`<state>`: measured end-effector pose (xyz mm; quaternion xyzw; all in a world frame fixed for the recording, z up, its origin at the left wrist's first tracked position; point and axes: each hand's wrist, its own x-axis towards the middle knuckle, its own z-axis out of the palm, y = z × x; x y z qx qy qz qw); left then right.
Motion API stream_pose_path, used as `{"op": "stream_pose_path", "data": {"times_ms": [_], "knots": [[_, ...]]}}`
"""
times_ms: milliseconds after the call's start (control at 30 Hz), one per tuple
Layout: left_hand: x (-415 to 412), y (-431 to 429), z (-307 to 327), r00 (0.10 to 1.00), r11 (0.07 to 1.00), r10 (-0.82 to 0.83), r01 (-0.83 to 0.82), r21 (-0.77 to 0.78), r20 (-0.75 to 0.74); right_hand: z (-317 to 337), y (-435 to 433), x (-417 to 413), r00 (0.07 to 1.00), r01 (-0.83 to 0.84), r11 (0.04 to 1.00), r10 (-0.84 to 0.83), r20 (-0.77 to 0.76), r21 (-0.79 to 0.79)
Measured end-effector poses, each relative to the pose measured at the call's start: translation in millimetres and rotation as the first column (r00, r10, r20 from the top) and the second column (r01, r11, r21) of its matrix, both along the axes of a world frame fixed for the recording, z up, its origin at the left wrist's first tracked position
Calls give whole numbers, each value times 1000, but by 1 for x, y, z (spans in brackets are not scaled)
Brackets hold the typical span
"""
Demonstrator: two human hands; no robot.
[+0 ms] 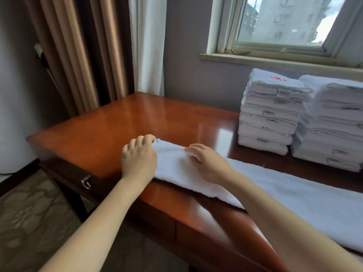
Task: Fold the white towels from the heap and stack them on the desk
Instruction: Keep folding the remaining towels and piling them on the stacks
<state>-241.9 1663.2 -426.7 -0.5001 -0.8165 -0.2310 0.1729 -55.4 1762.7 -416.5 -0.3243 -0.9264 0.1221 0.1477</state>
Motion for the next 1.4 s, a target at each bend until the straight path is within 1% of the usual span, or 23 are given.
{"op": "stream_pose_path", "data": {"times_ms": [67, 100, 133, 167, 200, 267, 300, 367, 467, 567, 633, 767, 867, 1067, 1267, 1333, 1400], "knots": [[20, 8, 0, 974, 975, -213, 206, 83, 80, 1, -1, 6, 999, 33, 999, -33, -18, 13], [31, 12, 1, 934, 946, -321, 309, 93, 158, 1, -1, 10, 998, 66, 998, -66, 14, 17], [42, 17, 0, 882, 918, -394, 389, 74, 259, 0, 0, 13, 993, 104, 994, -105, 63, 23], [51, 22, -3, 844, 900, -413, 435, 14, 341, -2, -1, 17, 983, 145, 989, -147, 108, 30], [57, 28, -7, 849, 891, -387, 445, -89, 359, -6, -2, 19, 972, 185, 982, -188, 141, 33], [60, 38, -18, 923, 871, -299, 368, -326, 243, -16, -6, 25, 953, 242, 970, -243, 182, 28], [57, 42, -20, 946, 861, -258, 317, -397, 195, -22, -8, 26, 946, 256, 967, -253, 201, 13], [48, 48, -22, 962, 852, -205, 265, -451, 178, -30, -10, 28, 940, 266, 964, -258, 221, -7], [35, 52, -21, 966, 846, -152, 235, -478, 208, -32, -9, 28, 937, 266, 964, -259, 235, 5], [24, 55, -20, 982, 855, -73, 152, -495, 176, -32, -10, 27, 934, 269, 963, -265, 239, 17], [17, 56, -18, 984, 865, -27, 111, -489, 176, -32, -11, 28, 932, 272, 962, -270, 242, 25], [-3, 53, -14, 962, 891, 93, 35, -452, 257, -30, -13, 29, 935, 272, 962, -269, 231, 20], [-14, 51, -15, 943, 914, 174, -47, -403, 285, -29, -14, 29, 935, 272, 962, -268, 232, 14], [-18, 48, -18, 950, 965, 130, -56, -255, 283, -27, -15, 29, 941, 265, 964, -255, 222, -14], [-11, 39, -7, 951, 998, 40, -24, -56, 306, -25, -17, 29, 946, 266, 964, -257, 196, -20], [-9, 38, 5, 948, 1000, -6, 11, -16, 318, -23, -18, 29, 954, 263, 964, -255, 159, -27], [-3, 39, 22, 915, 997, -75, 61, 50, 396, -22, -20, 31, 968, 248, 967, -246, 43, -64]]}}
